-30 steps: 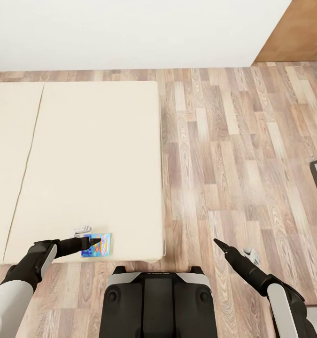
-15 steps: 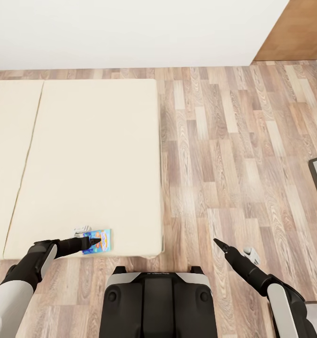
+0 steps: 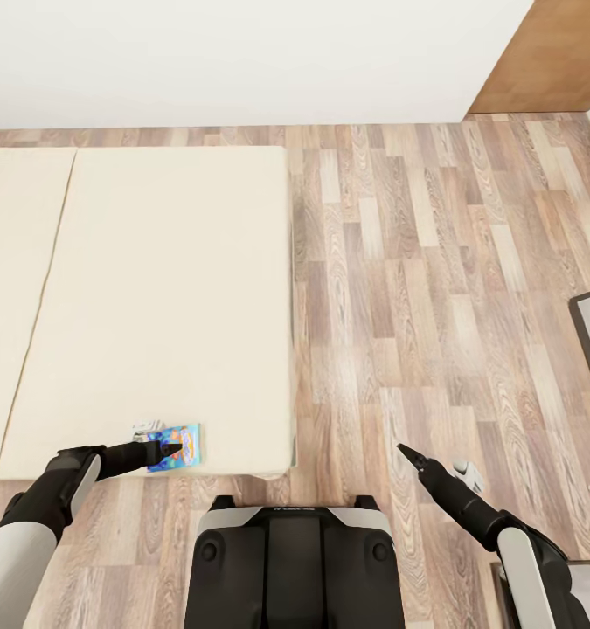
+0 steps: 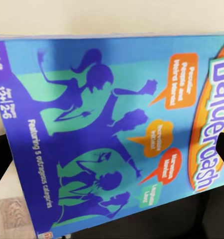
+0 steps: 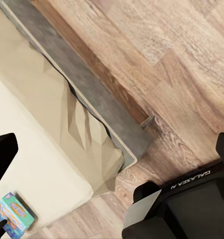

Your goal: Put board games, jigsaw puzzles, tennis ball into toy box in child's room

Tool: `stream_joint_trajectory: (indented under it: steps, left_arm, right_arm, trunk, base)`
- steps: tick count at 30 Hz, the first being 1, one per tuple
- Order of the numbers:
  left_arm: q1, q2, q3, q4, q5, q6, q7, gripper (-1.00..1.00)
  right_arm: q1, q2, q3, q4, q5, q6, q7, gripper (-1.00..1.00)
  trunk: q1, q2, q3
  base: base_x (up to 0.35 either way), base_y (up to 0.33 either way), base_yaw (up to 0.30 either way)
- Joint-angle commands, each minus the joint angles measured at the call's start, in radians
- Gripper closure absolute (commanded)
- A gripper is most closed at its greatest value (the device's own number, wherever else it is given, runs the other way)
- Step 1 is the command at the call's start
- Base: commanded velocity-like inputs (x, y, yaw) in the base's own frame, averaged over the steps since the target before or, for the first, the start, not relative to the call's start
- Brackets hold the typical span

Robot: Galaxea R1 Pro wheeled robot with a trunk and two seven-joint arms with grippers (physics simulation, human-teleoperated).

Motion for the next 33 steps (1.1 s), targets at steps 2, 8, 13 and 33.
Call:
stream_joint_trajectory:
  steps: [2, 8, 13, 33]
  left_arm:
    - [0.0, -0.016, 0.002, -0.001, 0.02, 0.02, -0.009, -1.0]
    - [0.0, -0.016, 0.002, -0.001, 0.02, 0.02, -0.009, -1.0]
    - [0.0, -0.015, 0.002, -0.001, 0.021, 0.02, -0.01, -1.0]
    - [0.0, -0.01, 0.001, -0.001, 0.017, 0.027, -0.135, -1.0]
  right_arm:
    - [-0.001, 0.001, -0.003, 0.0, 0.001, 0.007, 0.005, -1.0]
    - [-0.001, 0.001, -0.003, 0.0, 0.001, 0.007, 0.005, -1.0]
    - [-0.001, 0.002, -0.002, 0.0, 0.001, 0.007, 0.005, -1.0]
    - [-0.001, 0.002, -0.002, 0.0, 0.001, 0.007, 0.005, -1.0]
  trunk:
    - [0.001, -0.001, -0.001]
    - [0.001, -0.001, -0.001]
    - [0.001, -0.001, -0.001]
    - [0.001, -0.001, -0.001]
  base:
    - [0.0, -0.17, 0.0]
    - [0.0, -0.096, 0.0]
    - [0.0, -0.018, 0.0]
    - [0.0, -0.001, 0.0]
